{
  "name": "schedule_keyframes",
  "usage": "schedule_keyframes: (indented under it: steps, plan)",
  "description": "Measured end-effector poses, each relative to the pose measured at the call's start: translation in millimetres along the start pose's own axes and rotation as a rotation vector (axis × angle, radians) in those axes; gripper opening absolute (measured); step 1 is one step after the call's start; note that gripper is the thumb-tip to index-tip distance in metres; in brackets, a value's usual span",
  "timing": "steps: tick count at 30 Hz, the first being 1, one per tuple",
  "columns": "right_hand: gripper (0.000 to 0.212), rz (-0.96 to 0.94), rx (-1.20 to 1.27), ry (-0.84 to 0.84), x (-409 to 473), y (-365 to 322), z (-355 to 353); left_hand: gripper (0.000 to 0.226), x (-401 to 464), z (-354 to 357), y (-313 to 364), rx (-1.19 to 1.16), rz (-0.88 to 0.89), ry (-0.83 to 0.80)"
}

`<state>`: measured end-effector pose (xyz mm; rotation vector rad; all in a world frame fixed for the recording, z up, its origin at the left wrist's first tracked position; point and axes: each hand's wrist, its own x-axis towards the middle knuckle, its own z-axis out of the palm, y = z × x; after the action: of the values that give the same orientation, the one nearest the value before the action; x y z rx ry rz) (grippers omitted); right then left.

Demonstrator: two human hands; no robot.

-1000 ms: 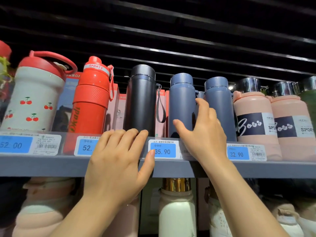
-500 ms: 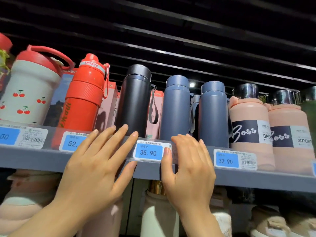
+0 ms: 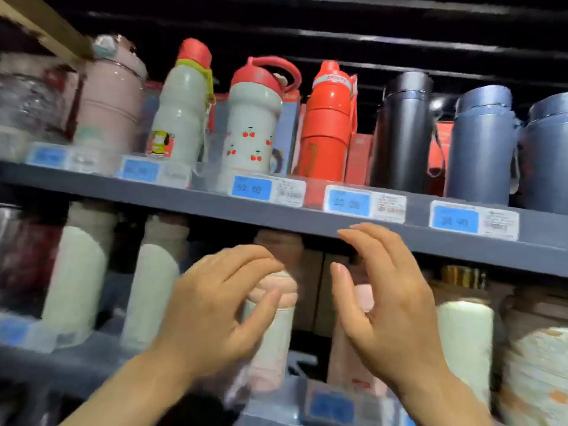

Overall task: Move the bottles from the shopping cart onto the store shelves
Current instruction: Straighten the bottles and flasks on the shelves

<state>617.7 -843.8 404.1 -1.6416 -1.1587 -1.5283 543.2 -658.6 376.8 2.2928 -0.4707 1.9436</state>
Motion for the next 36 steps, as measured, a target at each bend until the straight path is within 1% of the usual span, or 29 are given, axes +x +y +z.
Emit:
schedule_keyframes:
  steps: [4, 6, 7, 10, 13, 17, 20, 21, 23, 26, 29, 31, 36]
  plan:
    - [0.027, 0.017, 0.079, -0.010, -24.5, -79.7, 57.0, 0.016, -83.4, -74.0, -79.4, 0.020, -0.080, 0.023]
    - [0.025, 0.048, 0.163, -0.027, -31.9, -124.7, 95.6, 0.020, -121.1, -108.1, -117.6, 0.071, -0.148, 0.033]
    - [0.025, 0.072, 0.193, -0.063, -35.0, -146.5, 116.0, 0.022, -138.5, -123.6, -135.1, 0.099, -0.192, 0.031]
    - [0.031, 0.171, 0.260, -0.201, -39.1, -200.8, 173.6, 0.027, -176.1, -160.4, -184.1, 0.204, -0.276, -0.009]
    - [0.045, 0.322, 0.277, -0.304, -40.9, -230.4, 215.3, 0.034, -194.4, -172.8, -229.0, 0.237, -0.334, -0.092]
    - [0.075, 0.527, 0.257, -0.409, -40.7, -238.2, 244.7, 0.049, -212.5, -166.5, -280.8, 0.317, -0.372, -0.185]
    - [0.089, 0.612, 0.229, -0.380, -30.8, -238.1, 262.8, 0.056, -219.4, -155.4, -314.9, 0.365, -0.372, -0.210]
    - [0.092, 0.627, 0.216, -0.354, -26.4, -237.2, 270.2, 0.056, -221.7, -150.6, -322.5, 0.364, -0.363, -0.199]
    - [0.101, 0.661, 0.196, -0.320, -15.4, -237.0, 285.7, 0.050, -226.3, -141.5, -329.4, 0.364, -0.339, -0.124]
    - [0.114, 0.737, 0.138, -0.334, -0.7, -241.4, 309.5, 0.040, -228.3, -134.0, -331.6, 0.375, -0.304, -0.030]
    - [0.116, 0.758, 0.048, -0.364, 1.2, -244.7, 325.4, 0.038, -228.4, -130.7, -335.7, 0.379, -0.279, -0.008]
    - [0.114, 0.760, 0.024, -0.371, -2.8, -243.6, 328.1, 0.039, -228.8, -128.4, -336.4, 0.377, -0.282, 0.007]
    - [0.100, 0.783, 0.205, -0.384, -5.3, -237.2, 322.1, 0.038, -229.8, -127.8, -337.1, 0.405, -0.268, 0.026]
